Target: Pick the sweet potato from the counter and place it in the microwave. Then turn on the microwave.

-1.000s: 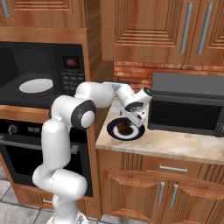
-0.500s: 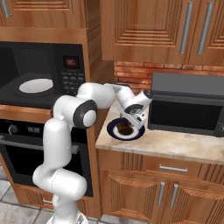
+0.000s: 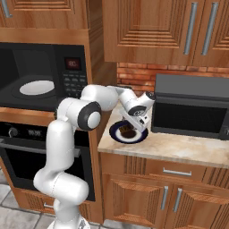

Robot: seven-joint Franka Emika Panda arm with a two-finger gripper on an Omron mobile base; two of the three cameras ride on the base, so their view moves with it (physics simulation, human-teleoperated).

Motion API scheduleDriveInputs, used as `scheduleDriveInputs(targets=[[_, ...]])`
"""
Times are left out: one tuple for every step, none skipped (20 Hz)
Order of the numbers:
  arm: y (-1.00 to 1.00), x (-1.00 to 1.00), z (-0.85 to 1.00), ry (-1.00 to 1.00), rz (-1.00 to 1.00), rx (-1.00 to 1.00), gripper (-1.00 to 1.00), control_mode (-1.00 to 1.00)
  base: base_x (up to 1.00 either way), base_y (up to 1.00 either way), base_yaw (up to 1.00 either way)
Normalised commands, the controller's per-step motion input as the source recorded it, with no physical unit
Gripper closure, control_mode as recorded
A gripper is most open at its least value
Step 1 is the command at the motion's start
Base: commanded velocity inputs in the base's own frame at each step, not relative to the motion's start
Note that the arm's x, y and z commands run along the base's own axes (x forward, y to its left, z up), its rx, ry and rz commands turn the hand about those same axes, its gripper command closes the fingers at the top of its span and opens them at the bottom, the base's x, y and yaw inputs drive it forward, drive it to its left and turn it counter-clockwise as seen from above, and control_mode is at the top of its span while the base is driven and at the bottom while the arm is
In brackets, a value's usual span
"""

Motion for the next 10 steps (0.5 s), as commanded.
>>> scheduleDriveInputs(targets=[[0.00,0.08,-0.03,0.05,0.00,0.00,-1.00,-1.00,0.00,0.00,0.00],[0.00,0.10,-0.03,0.05,0.00,0.00,-1.00,-1.00,0.00,0.00,0.00],[0.00,0.10,-0.04,0.04,0.00,0.00,-1.00,-1.00,0.00,0.00,0.00],[0.00,0.08,-0.05,0.04,0.00,0.00,-1.00,-1.00,0.00,0.00,0.00],[0.00,0.06,-0.05,0.03,0.00,0.00,-1.00,-1.00,0.00,0.00,0.00],[0.00,0.06,-0.05,0.03,0.00,0.00,-1.00,-1.00,0.00,0.00,0.00],[0.00,0.08,-0.06,0.02,0.00,0.00,-1.00,-1.00,0.00,0.00,0.00],[0.00,0.09,-0.07,0.02,0.00,0.00,-1.00,-1.00,0.00,0.00,0.00],[0.00,0.08,-0.08,0.03,0.00,0.00,-1.00,-1.00,0.00,0.00,0.00],[0.00,0.09,-0.09,0.03,0.00,0.00,-1.00,-1.00,0.00,0.00,0.00]])
